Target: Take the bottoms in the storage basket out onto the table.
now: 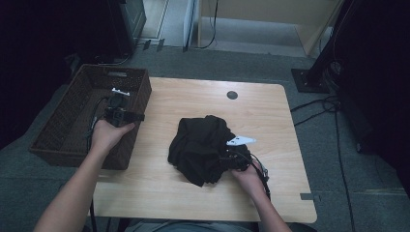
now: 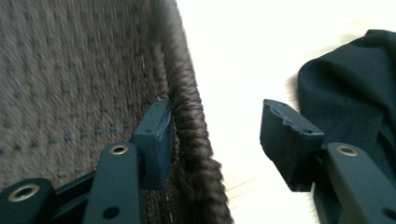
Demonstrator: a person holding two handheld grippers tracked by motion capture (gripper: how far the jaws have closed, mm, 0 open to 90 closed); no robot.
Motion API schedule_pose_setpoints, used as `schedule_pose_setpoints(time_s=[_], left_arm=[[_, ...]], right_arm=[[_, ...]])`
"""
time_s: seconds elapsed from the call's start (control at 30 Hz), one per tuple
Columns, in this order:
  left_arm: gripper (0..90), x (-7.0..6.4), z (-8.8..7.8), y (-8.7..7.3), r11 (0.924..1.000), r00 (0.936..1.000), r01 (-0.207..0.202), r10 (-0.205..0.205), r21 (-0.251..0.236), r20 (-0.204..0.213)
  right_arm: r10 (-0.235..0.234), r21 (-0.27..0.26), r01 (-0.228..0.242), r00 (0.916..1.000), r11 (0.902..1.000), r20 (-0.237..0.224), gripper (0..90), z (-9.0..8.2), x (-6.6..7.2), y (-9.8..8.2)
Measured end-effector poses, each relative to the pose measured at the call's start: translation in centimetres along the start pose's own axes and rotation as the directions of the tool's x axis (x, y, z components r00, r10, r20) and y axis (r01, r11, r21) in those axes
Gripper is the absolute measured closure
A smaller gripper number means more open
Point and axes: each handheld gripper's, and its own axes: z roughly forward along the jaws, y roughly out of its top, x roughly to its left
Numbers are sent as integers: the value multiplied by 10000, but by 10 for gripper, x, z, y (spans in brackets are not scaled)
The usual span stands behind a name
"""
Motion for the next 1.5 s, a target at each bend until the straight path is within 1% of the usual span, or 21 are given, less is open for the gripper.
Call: schedule_pose_setpoints(time_s=[0.1, 0.17, 0.27, 0.33, 0.37, 0.4, 0.47, 0.6, 0.73, 0.77, 0.87, 0.9, 0.93, 0.97, 1.13, 1.2, 1.23, 1.33, 1.37, 1.43, 1.5], left_arm=[[431, 0, -8, 2, 9997, 9997, 99, -94, -215, 218], [427, -5, -19, 4, 9980, 9994, -272, 282, -571, 181], [415, -10, -24, 5, 9958, 9987, -430, 451, -804, 242], [418, -16, -28, 5, 9944, 9963, -438, 506, -967, 690], [416, -26, -29, 4, 9926, 9932, -682, 770, -1006, 869], [414, -26, -29, 4, 9926, 9932, -682, 770, -1006, 869], [410, -36, -26, 3, 9915, 9893, -871, 974, -965, 1084], [404, -59, -12, -8, 9891, 9766, -1216, 1342, -829, 1682], [402, -71, 1, -17, 9884, 9699, -1366, 1472, -667, 1940], [403, -78, 8, -22, 9874, 9635, -1469, 1564, -592, 2171], [404, -89, 21, -30, 9838, 9573, -1744, 1795, -425, 2265], [404, -89, 21, -30, 9838, 9573, -1744, 1795, -425, 2265], [404, -96, 29, -36, 9800, 9537, -1967, 1986, -313, 2260], [404, -96, 29, -36, 9800, 9537, -1967, 1986, -313, 2260], [409, -106, 54, -54, 9798, 9425, -1997, 1939, -66, 2722], [424, -108, 59, -57, 9799, 9402, -1996, 1932, -59, 2804], [435, -108, 63, -62, 9819, 9408, -1880, 1866, -225, 2831], [438, -106, 67, -65, 9855, 9421, -1662, 1691, -346, 2894], [436, -103, 71, -68, 9893, 9383, -1416, 1456, -357, 3137], [425, -102, 72, -68, 9898, 9360, -1390, 1416, -313, 3222], [424, -105, 71, -69, 9868, 9343, -1568, 1614, -403, 3179]], right_arm=[[66, -22, -66, 10000, 10000, 7, 411, -3, 0, 1], [113, -18, -113, 9999, 9999, -48, 406, -7, -1, 3], [222, -163, -224, 9997, 9996, -106, 408, -15, -1, 6], [217, -236, -218, 9997, 9995, -58, 409, -17, -1, 6], [186, -262, -187, 9998, 9995, -37, 411, -23, -1, 7], [165, -312, -166, 9999, 9994, -38, 414, -25, -1, 8], [189, -336, -191, 9998, 9993, -45, 417, -27, -1, 8], [128, -611, -134, 9999, 9980, -93, 424, -41, 2, 12], [-87, -698, 82, 9999, 9975, -73, 424, -50, 8, 14], [-98, -756, 91, 9999, 9971, -88, 424, -53, 9, 15], [-96, -902, 86, 9999, 9959, -111, 424, -61, 11, 19], [-96, -902, 86, 9999, 9959, -111, 424, -61, 11, 19], [-125, -1030, 105, 9998, 9946, -183, 418, -64, 14, 21], [-125, -1030, 105, 9998, 9946, -183, 418, -64, 14, 21], [-594, -985, 552, 9974, 9936, -408, 389, -64, 29, 28], [-771, -962, 713, 9953, 9928, -580, 378, -59, 35, 31], [-803, -912, 742, 9946, 9931, -652, 374, -57, 37, 32], [-956, -675, 902, 9922, 9936, -806, 367, -52, 42, 35], [-1111, -595, 1062, 9901, 9926, -860, 366, -50, 46, 38], [-1040, -505, 992, 9891, 9938, -1040, 365, -52, 50, 42], [-1066, -503, 1017, 9885, 9935, -1075, 366, -55, 54, 45]])
